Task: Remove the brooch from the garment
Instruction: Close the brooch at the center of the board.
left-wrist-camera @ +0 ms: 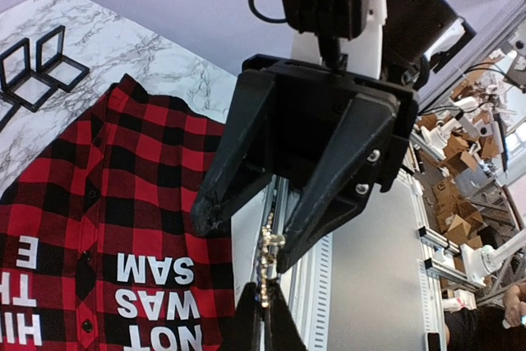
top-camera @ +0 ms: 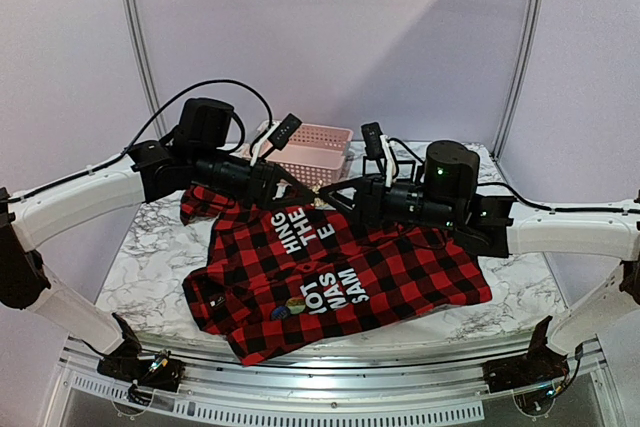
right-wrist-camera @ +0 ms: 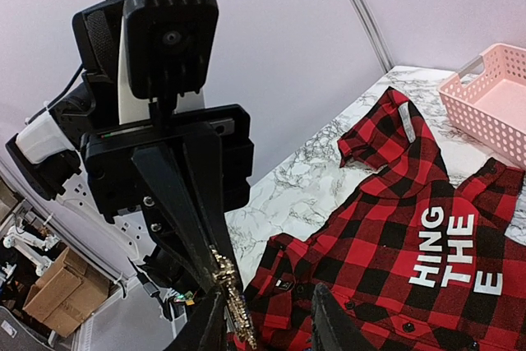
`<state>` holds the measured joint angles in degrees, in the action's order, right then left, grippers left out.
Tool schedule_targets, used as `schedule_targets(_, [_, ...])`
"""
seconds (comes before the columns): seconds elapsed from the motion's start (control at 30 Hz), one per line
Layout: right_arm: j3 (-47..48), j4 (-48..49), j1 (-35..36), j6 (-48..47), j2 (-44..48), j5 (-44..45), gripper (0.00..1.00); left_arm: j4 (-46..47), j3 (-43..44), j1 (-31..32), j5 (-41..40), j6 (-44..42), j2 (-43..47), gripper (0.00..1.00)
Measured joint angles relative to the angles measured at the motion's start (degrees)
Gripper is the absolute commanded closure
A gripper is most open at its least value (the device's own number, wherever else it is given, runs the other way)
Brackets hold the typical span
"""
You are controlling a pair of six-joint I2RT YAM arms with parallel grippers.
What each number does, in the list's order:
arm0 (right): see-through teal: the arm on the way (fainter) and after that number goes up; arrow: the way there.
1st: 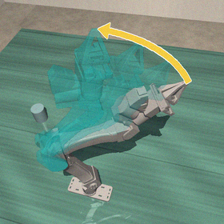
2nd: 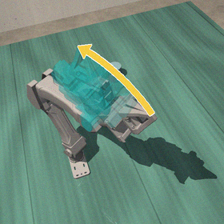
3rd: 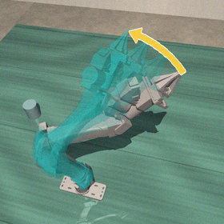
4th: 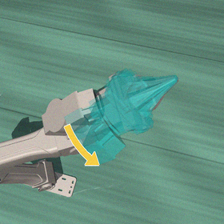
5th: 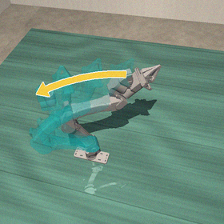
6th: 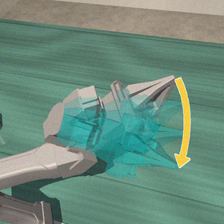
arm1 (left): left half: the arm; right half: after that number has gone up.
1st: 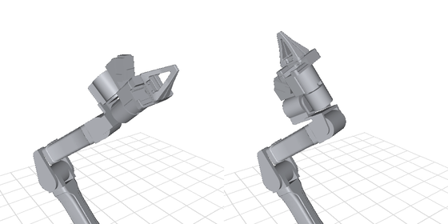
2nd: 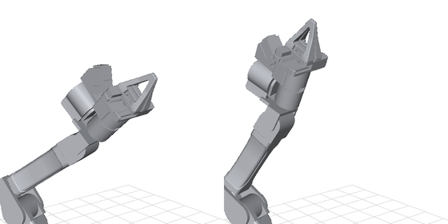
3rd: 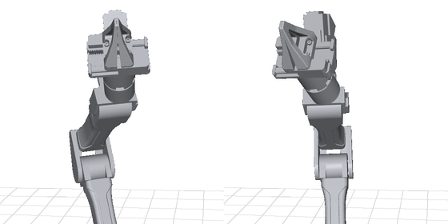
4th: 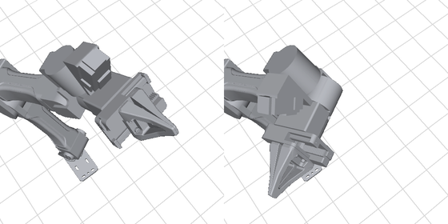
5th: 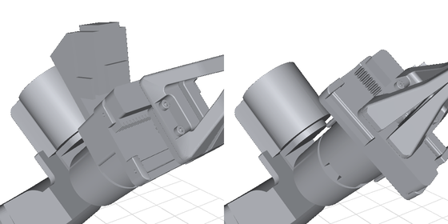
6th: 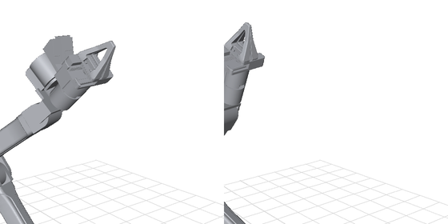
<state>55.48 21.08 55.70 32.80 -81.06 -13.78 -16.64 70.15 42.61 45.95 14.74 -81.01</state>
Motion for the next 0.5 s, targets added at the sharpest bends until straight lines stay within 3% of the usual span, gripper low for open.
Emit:
schedule_targets(0.27, [0.0, 0.0, -0.2, -0.4, 0.0, -0.4, 0.63, -0.7, 0.0, 0.0, 0.0, 0.0, -0.1, 1.00])
schedule_targets(0.43, [-0.3, 1.0, -0.3, -0.8, 0.0, -1.2, 0.58, -0.9, 0.1, 0.0, 0.0, 0.0, -0.1, 1.00])
schedule_targets(0.5, [-0.6, 1.4, -0.3, -0.9, 0.0, -1.8, 0.52, -1.0, 0.2, 0.0, -0.1, 0.0, -0.1, 1.00])
